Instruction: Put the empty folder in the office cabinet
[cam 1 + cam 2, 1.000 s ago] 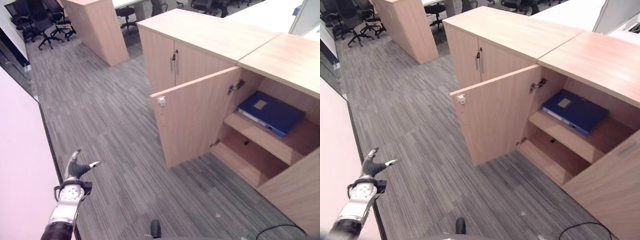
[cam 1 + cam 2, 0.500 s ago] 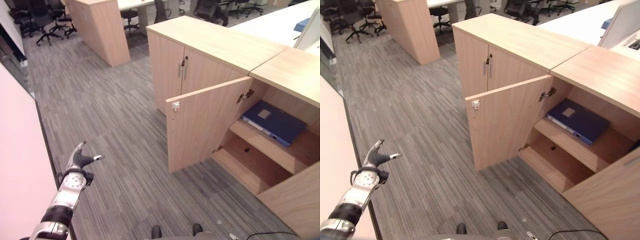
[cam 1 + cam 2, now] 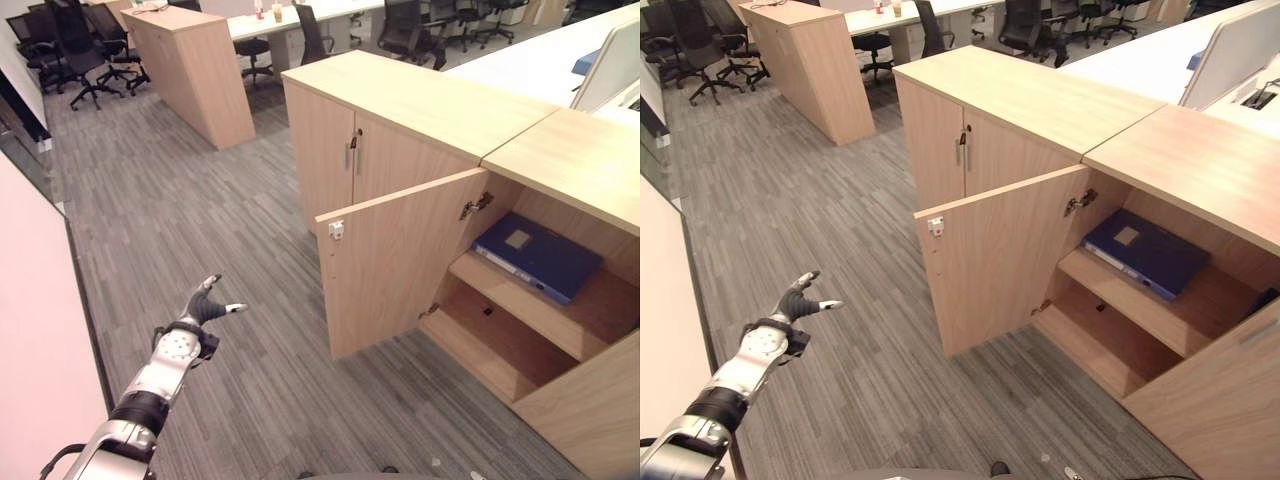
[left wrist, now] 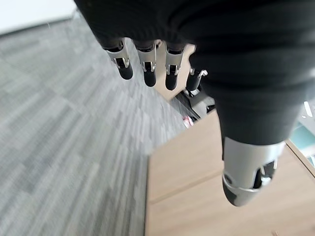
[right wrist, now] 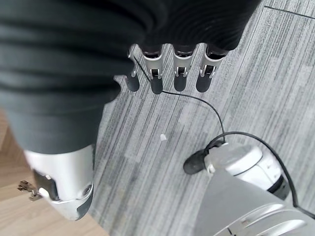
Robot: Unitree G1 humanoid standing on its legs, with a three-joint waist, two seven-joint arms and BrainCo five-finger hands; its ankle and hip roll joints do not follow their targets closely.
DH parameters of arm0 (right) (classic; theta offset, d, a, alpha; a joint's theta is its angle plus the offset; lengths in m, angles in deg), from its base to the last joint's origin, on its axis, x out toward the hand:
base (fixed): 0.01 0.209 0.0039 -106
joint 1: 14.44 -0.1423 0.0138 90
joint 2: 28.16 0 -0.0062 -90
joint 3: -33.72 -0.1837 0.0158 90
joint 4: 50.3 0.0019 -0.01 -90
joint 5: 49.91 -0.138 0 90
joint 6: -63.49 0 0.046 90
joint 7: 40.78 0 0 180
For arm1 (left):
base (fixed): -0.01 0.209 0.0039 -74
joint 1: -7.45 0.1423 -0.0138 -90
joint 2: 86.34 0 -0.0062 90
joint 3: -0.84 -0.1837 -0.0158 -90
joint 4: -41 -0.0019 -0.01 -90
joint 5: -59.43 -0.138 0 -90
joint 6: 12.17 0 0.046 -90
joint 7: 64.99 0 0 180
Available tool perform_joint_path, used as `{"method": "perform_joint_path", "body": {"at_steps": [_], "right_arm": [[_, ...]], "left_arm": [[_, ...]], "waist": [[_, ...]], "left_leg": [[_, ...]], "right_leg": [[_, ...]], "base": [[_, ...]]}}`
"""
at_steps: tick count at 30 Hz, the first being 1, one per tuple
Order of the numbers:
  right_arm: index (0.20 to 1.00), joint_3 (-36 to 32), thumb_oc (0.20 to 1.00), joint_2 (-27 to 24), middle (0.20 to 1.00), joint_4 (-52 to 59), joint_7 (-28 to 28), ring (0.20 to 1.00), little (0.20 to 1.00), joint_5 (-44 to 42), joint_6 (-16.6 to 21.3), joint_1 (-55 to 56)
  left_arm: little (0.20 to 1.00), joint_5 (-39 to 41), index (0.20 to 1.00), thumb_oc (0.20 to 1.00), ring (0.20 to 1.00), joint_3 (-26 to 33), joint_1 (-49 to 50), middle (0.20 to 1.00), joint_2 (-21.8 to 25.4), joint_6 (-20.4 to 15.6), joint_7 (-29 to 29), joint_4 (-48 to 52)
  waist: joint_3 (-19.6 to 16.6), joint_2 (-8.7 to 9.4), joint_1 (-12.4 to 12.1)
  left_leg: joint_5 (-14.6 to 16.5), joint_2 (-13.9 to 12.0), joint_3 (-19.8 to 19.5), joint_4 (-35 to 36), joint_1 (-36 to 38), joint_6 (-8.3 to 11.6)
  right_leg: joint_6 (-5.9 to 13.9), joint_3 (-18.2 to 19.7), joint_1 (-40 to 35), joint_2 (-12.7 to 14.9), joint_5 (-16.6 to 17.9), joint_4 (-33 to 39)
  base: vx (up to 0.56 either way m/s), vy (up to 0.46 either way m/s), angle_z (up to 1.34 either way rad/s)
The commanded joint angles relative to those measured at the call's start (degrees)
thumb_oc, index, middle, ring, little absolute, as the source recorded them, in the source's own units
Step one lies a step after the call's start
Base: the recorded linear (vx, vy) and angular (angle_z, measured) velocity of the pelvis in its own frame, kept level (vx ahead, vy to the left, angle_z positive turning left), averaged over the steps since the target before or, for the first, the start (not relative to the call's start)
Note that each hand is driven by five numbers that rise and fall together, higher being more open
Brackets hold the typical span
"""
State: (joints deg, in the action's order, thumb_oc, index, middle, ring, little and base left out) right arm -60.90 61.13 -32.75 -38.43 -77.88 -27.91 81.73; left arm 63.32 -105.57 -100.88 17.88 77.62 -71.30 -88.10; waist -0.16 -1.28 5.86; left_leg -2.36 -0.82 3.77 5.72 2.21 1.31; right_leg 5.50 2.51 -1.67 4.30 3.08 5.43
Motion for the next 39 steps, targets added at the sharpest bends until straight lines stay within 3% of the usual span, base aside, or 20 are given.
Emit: {"method": "perform_joint_path", "body": {"at_steps": [1,2,3,5,6,8,10,11,13,15,17,21,22,23,29,31,39], "right_arm": [[1.0,2.2,1.0,-0.8,1.0,-2.2,0.9,1.0,1.0,2.0,1.2,-3.5],[1.0,2.2,1.0,-0.8,1.0,-2.3,0.9,1.0,1.0,2.0,1.2,-3.5],[1.0,3.2,1.0,-0.4,1.0,-1.7,0.8,1.0,1.0,2.6,1.0,-4.5],[1.0,3.9,1.0,0.3,1.0,-2.4,0.4,1.0,1.0,2.9,1.0,-4.2],[1.0,3.7,1.0,0.3,1.0,-2.8,0.3,1.0,1.0,2.8,0.9,-4.2],[1.0,3.8,1.0,-0.2,1.0,-3.8,0.6,1.0,1.0,2.8,0.6,-3.8],[1.0,3.2,1.0,-1.6,1.0,-4.4,1.0,1.0,1.0,2.6,0.2,-4.3],[1.0,3.2,1.0,-1.6,1.0,-4.4,1.0,1.0,1.0,2.6,0.2,-4.3],[1.0,3.1,1.0,-2.1,1.0,-3.7,1.0,1.0,1.0,2.3,0.3,-4.2],[1.0,3.4,1.0,-2.5,1.0,-3.3,0.9,1.0,1.0,2.6,0.4,-4.1],[1.0,3.3,1.0,-3.4,1.0,-3.0,1.2,1.0,1.0,3.0,0.6,-4.2],[1.0,2.3,1.0,-3.7,1.0,-2.7,1.3,1.0,1.0,2.4,0.7,-4.0],[1.0,2.3,1.0,-3.7,1.0,-2.7,1.3,1.0,1.0,2.4,0.7,-3.9],[1.0,2.1,1.0,-3.7,1.0,-3.2,0.7,1.0,1.0,2.8,0.3,-3.6],[1.0,2.6,1.0,-3.4,1.0,-2.6,-0.1,1.0,1.0,3.1,-0.3,-4.9],[1.0,2.6,1.0,-3.4,1.0,-2.6,-0.1,1.0,1.0,3.1,-0.3,-4.9],[1.0,2.3,1.0,-3.4,1.0,-3.1,-0.9,1.0,1.0,3.5,-0.6,-5.6]], "left_arm": [[1.0,0.6,1.0,1.0,1.0,1.7,-7.6,1.0,1.4,-2.4,-2.3,-3.0],[1.0,0.6,1.0,1.0,1.0,1.7,-7.7,1.0,1.4,-2.4,-2.3,-3.0],[1.0,0.5,1.0,1.0,1.0,1.5,-7.9,1.0,2.2,-2.4,-2.3,-3.2],[1.0,0.7,1.0,1.0,1.0,1.6,-8.0,1.0,2.1,-2.4,-2.0,-4.4],[1.0,1.0,1.0,1.0,1.0,1.5,-8.4,1.0,1.9,-2.6,-1.9,-4.8],[1.0,1.8,1.0,1.0,1.0,1.2,-9.7,1.0,1.5,-2.5,-1.3,-4.8],[1.0,5.9,1.0,1.0,1.0,2.4,-9.5,1.0,0.0,-3.2,-1.6,-4.9],[1.0,5.9,1.0,1.0,1.0,2.4,-9.5,1.0,0.0,-3.2,-1.6,-4.9],[1.0,7.5,1.0,1.0,1.0,3.0,-9.4,1.0,-0.2,-3.2,-1.5,-5.2],[1.0,8.7,1.0,1.0,1.0,3.3,-9.5,1.0,0.1,-3.4,-1.6,-5.9],[1.0,9.7,1.0,1.0,1.0,3.4,-9.7,1.0,0.3,-3.6,-2.0,-6.2],[1.0,8.9,1.0,1.0,1.0,2.7,-11.0,1.0,-0.7,-3.2,-2.7,-9.1],[1.0,8.9,1.0,1.0,1.0,2.7,-11.0,1.0,-0.7,-3.2,-2.7,-9.1],[1.0,5.2,1.0,1.0,1.0,1.6,-11.7,1.0,0.4,-2.7,-2.6,-10.4],[1.0,7.2,1.0,1.0,1.0,3.0,-12.3,1.0,2.4,-2.3,-2.0,-13.7],[1.0,7.2,1.0,1.0,1.0,3.0,-12.3,1.0,2.4,-2.3,-2.0,-13.7],[1.0,9.5,1.0,1.0,1.0,2.7,-16.9,1.0,5.5,-2.5,-1.1,-15.3]], "waist": [[1.9,0.23,0.0],[1.7,0.26,0.0],[1.8,0.32,-0.2],[1.1,1.21,0.0],[1.6,1.87,0.0],[3.6,3.44,0.1],[4.8,4.14,-0.7],[4.7,4.12,-0.7],[4.2,4.75,-1.2],[3.9,4.63,-1.8],[3.9,3.81,-2.2],[2.7,0.68,-1.3],[2.7,0.66,-1.3],[1.3,-0.45,-1.0],[0.9,-1.13,-1.3],[0.9,-1.1,-1.3],[0.8,-0.82,-0.9]], "left_leg": [[4.8,2.1,2.5,-0.7,-1.1,-0.82],[4.6,2.1,2.6,-0.7,-1.3,-0.81],[4.4,1.2,4.7,-0.7,-2.0,-0.29],[4.3,0.5,6.7,-0.7,-0.7,0.13],[5.0,0.2,7.2,-3.1,-0.3,0.46],[8.1,-1.5,8.0,-14.9,-4.1,1.16],[7.6,-2.5,5.9,-24.1,-10.3,1.01],[7.6,-2.5,5.9,-24.2,-10.4,1.0],[5.9,-3.4,4.6,-19.3,-11.4,1.21],[1.5,-3.9,2.0,-13.3,-11.5,2.06],[-0.8,-4.5,-0.9,-7.6,-12.3,3.27],[-3.8,-6.3,-0.4,-0.9,-8.7,4.59],[-3.7,-6.3,-0.4,-0.9,-8.6,4.6],[-2.4,-4.7,0.0,-0.7,-6.3,4.17],[0.3,-2.1,1.9,-0.7,-4.0,2.28],[0.3,-2.1,2.0,-0.7,-3.9,2.26],[3.2,1.1,4.7,-0.7,-2.5,-0.6]], "right_leg": [[4.02,-6.4,6.0,0.4,-1.5,-4.5],[4.0,-6.3,6.3,0.4,-1.4,-4.6],[3.88,-11.1,7.3,0.3,-2.3,-4.9],[3.07,-10.8,6.3,-0.2,-3.1,-4.4],[2.79,-10.7,5.4,0.0,-3.1,-4.3],[1.63,-11.3,3.0,0.6,-3.4,-4.0],[0.4,-11.1,0.4,0.3,-4.0,-2.4],[0.4,-11.2,0.4,0.3,-4.0,-2.4],[0.71,-10.5,-0.4,0.5,-4.1,-1.4],[0.82,-9.6,-0.6,0.1,-4.3,-1.0],[1.0,-8.9,-1.3,-0.1,-5.3,-0.9],[1.72,-8.6,-2.6,0.0,-6.5,-0.5],[1.72,-8.5,-2.7,0.0,-6.5,-0.5],[2.71,-7.9,-2.5,1.8,-6.2,-0.4],[4.83,-5.1,-1.7,4.9,-4.9,-0.4],[4.85,-5.0,-1.6,4.9,-4.9,-0.4],[8.01,-2.4,0.4,8.8,-1.9,-0.7]], "base": [[-0.13,-0.052,-0.44],[-0.13,-0.089,-0.88],[-0.01,-0.111,-1.03],[0.1,-0.15,-0.99],[0.13,-0.18,-0.65],[0.05,-0.204,-0.17],[0.05,-0.119,0.24],[0.08,-0.022,0.14],[0.12,0.025,-0.06],[0.15,0.051,-0.21],[0.14,0.093,-0.07],[0.13,0.146,-0.23],[0.2,0.302,-0.33],[0.15,0.237,-0.29],[0.09,0.203,-0.32],[0.02,0.118,-0.26],[0.01,0.154,-0.18]]}}
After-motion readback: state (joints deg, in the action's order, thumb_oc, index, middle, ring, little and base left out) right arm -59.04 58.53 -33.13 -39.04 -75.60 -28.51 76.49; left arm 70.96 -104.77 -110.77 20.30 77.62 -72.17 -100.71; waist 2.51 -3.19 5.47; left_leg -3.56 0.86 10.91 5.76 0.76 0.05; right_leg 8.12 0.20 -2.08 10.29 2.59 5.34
